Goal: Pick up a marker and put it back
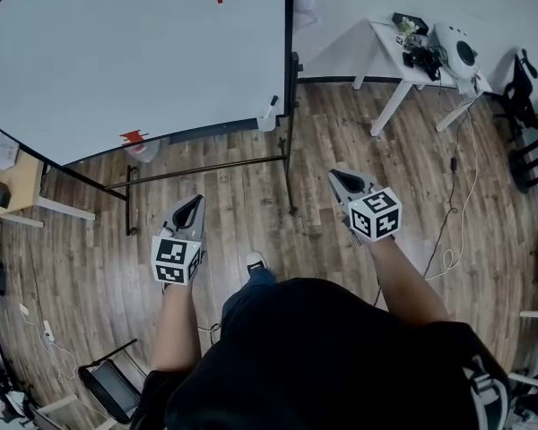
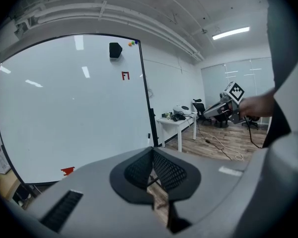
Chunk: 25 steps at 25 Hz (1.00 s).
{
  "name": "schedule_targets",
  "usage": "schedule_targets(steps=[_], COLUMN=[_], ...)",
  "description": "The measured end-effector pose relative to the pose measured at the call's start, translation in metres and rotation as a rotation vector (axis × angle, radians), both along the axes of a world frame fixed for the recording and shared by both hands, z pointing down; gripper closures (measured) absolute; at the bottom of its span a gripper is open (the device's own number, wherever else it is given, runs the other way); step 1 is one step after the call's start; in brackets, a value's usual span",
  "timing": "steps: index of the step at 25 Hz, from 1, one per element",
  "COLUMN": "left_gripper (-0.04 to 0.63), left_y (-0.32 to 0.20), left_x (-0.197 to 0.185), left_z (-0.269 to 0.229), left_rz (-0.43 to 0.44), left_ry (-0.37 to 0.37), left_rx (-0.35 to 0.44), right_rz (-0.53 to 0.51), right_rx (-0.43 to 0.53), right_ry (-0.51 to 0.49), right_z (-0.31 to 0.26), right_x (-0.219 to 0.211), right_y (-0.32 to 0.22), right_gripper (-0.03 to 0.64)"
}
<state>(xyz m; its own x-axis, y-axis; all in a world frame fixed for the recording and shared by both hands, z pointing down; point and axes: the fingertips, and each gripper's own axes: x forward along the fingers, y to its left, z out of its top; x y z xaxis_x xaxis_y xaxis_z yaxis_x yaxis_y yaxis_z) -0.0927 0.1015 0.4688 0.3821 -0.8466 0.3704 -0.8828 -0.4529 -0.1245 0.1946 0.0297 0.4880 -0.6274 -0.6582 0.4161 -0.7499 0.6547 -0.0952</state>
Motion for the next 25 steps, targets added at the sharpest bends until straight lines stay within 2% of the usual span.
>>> schedule_targets(steps=[25], left_gripper=[0.584], left_y=[-0.132], left_x=[-0.098], left_z=[0.027], left_rz=[0.102], left_ry=[0.032], left_rx=[-0.036], right_rz=[0.126], right_rx=[-0.062], right_ry=[0.029], right_z=[0.016], right_x=[-0.092], right_y=[-0.107], right_gripper=[0.620])
